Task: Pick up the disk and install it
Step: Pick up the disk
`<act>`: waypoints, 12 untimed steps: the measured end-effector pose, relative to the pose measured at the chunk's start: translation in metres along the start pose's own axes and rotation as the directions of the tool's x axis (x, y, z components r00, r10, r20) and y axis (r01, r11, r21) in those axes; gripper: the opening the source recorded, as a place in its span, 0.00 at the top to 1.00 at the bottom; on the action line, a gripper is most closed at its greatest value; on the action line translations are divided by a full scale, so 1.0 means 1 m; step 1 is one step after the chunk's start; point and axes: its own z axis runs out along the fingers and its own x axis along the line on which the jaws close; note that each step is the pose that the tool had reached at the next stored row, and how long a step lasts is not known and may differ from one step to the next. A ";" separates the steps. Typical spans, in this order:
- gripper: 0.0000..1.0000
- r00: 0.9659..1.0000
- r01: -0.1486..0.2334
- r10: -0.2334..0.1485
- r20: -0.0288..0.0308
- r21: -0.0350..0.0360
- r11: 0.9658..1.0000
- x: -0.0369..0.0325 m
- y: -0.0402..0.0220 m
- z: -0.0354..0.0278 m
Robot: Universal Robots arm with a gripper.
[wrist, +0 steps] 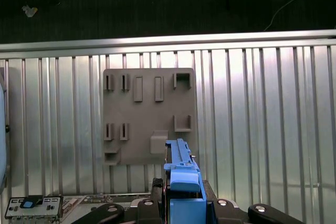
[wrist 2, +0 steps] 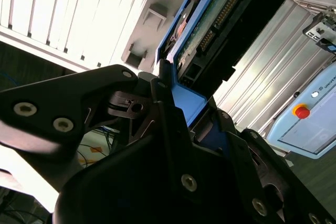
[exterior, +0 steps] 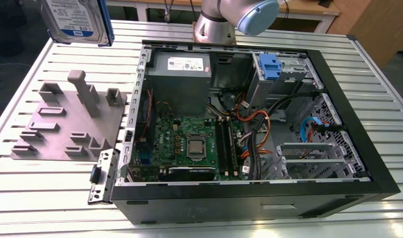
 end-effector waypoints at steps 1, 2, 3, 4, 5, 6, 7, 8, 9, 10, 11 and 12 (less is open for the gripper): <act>0.64 1.000 0.000 0.000 0.000 0.000 1.000 0.0000 -0.0001 0.0000; 0.64 1.000 0.000 0.000 0.000 0.000 1.000 0.0000 -0.0003 0.0000; 0.64 1.000 0.000 0.000 0.000 0.000 1.000 0.0000 -0.0005 0.0000; 0.64 1.000 0.000 0.000 0.000 0.000 1.000 -0.0001 -0.0006 0.0000; 0.64 1.000 0.000 0.000 0.000 0.000 1.000 -0.0001 -0.0007 0.0000; 0.64 1.000 0.000 0.000 0.000 0.000 1.000 -0.0001 -0.0008 0.0000; 0.64 1.000 0.000 0.000 0.000 0.000 1.000 -0.0001 -0.0009 0.0000; 0.64 1.000 0.000 0.000 0.000 0.000 1.000 -0.0001 -0.0011 0.0000; 0.64 1.000 0.000 0.000 0.000 0.000 1.000 -0.0001 -0.0013 0.0000; 0.64 1.000 0.000 0.000 0.000 0.000 1.000 -0.0001 -0.0015 0.0000; 0.64 1.000 0.000 0.000 0.000 0.000 1.000 -0.0001 -0.0017 -0.0001; 0.64 1.000 0.000 0.000 0.000 0.000 1.000 -0.0001 -0.0020 -0.0001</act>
